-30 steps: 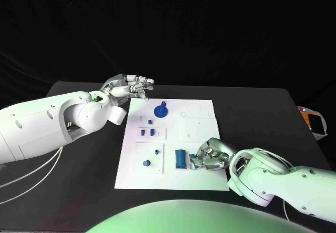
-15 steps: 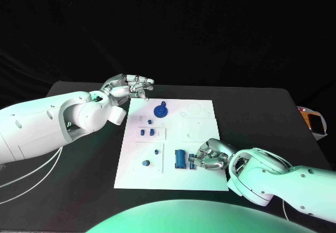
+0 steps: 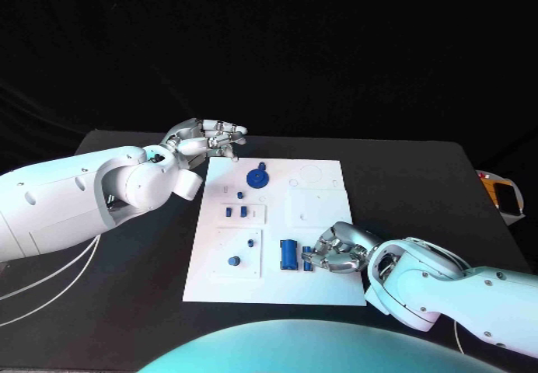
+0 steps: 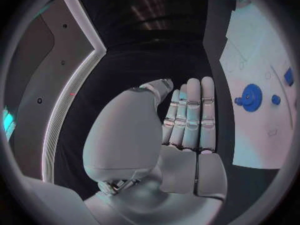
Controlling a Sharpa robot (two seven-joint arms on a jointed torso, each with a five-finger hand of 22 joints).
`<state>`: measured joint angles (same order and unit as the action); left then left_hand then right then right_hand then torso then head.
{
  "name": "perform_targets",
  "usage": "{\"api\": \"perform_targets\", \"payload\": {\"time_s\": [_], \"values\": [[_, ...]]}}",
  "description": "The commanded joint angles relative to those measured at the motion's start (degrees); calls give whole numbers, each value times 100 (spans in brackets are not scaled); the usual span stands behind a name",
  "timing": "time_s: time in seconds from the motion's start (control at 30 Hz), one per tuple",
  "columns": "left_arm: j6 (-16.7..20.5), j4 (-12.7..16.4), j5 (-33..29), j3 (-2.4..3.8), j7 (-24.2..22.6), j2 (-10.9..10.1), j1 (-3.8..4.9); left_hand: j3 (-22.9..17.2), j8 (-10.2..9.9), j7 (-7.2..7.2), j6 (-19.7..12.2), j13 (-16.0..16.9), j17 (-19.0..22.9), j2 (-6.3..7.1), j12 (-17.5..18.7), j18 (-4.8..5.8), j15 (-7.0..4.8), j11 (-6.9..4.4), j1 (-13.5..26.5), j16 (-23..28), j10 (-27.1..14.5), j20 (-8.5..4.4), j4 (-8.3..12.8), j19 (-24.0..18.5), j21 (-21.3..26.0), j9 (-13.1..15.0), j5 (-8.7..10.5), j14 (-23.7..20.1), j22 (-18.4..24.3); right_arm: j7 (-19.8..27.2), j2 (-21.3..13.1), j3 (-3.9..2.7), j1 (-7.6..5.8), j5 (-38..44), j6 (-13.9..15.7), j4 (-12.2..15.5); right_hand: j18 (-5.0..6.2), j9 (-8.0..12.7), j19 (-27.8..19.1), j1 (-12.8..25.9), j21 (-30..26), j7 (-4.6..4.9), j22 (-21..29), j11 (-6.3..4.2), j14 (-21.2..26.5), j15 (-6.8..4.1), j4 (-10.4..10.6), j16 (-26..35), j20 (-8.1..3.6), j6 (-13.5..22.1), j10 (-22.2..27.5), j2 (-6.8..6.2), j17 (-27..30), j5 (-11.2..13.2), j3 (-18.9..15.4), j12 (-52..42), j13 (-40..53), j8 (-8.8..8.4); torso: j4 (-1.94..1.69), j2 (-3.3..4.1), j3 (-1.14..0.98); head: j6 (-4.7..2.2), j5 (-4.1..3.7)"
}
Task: Assemble the parts on the task board
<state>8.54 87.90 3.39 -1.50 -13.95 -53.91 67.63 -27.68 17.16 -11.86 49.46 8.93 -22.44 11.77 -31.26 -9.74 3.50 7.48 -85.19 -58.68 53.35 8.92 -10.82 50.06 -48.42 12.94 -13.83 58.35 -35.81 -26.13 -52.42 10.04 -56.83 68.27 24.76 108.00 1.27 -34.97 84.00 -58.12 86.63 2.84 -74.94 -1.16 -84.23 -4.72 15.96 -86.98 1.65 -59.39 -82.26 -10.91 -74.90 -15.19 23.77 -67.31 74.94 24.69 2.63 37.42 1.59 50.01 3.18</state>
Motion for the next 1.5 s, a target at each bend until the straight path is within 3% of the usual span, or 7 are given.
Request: {"api": "perform_targets", "payload": {"time_s": [0.03,0.3,0.4,0.6,0.87,1.13,1.5], "values": [[-78,18,-32,3,-23,2,3,-24,30,9,-39,-1,7,8,-23,-76,-4,14,41,-27,-44,4,2,20,29,5,-27,-53,9,86,-24,2,8,96,-71,8,-54,-3,480,-170,4,7,-1410,-12,-432,-10,-51,-18,-19,-9,-39,86,-746,40,-49,-17,69,-25,-1,0,0,-1,4],[-74,22,-32,3,-26,-8,3,-27,31,8,-41,-2,8,3,-27,-75,-3,15,49,-28,-47,5,-3,21,31,6,-27,-53,9,303,-169,0,-5,274,261,59,-47,10,468,-448,-28,11,-1400,-12,-428,-10,-186,-10,-21,16,-14,68,-728,133,-128,47,41,-55,-2,-2,1,-1,22],[-72,22,-32,3,-27,-12,3,-27,31,8,-41,-2,8,3,-27,-75,-3,15,49,-28,-47,5,-3,21,31,6,-27,-53,9,417,-234,-2,-19,371,409,72,-49,24,471,-717,-19,10,-1403,-13,-432,-13,-309,-16,-21,14,-16,154,-747,720,-112,42,56,-77,2,0,1,-1,29],[-75,24,-32,3,-28,-13,3,-27,31,8,-41,-2,8,3,-27,-75,-3,15,49,-28,-47,5,-3,21,31,6,-27,-53,9,740,-267,-7,-32,431,690,44,-41,47,457,-1120,-55,5,-1392,-19,-428,-17,-607,-7,-24,57,38,97,-729,872,20,158,-6,-118,-2,4,-3,-1,36],[-73,24,-32,3,-25,-17,3,-27,31,8,-41,-2,8,3,-27,-75,-3,15,49,-28,-47,5,-3,21,31,6,-27,-53,9,1240,-231,-5,-31,682,606,-40,-23,309,420,-1750,-147,254,-1367,177,-417,142,-1244,12,98,370,145,34,-693,1010,534,198,-13,-589,-2,8,1,-1,49],[-73,24,-32,3,-22,-21,3,-47,37,10,-41,-4,11,-16,-39,-77,-4,13,45,-31,-51,4,1,24,33,7,-31,-53,10,1408,-163,5,39,811,511,-136,-27,594,426,-1830,-124,399,-1374,286,-417,238,-1662,6,187,390,162,164,-705,594,1199,146,8,-976,0,5,-8,-1,69],[-75,23,-32,3,-17,-23,3,-52,38,11,-40,-4,11,-21,-40,-77,-5,12,40,-31,-52,4,4,25,32,7,-32,-53,9,1467,-116,7,66,782,341,-144,-30,709,432,-1670,-101,417,-1379,304,-422,258,-1900,-9,218,244,140,289,-739,23,1605,108,7,-1075,-1,7,0,-1,69]]}}
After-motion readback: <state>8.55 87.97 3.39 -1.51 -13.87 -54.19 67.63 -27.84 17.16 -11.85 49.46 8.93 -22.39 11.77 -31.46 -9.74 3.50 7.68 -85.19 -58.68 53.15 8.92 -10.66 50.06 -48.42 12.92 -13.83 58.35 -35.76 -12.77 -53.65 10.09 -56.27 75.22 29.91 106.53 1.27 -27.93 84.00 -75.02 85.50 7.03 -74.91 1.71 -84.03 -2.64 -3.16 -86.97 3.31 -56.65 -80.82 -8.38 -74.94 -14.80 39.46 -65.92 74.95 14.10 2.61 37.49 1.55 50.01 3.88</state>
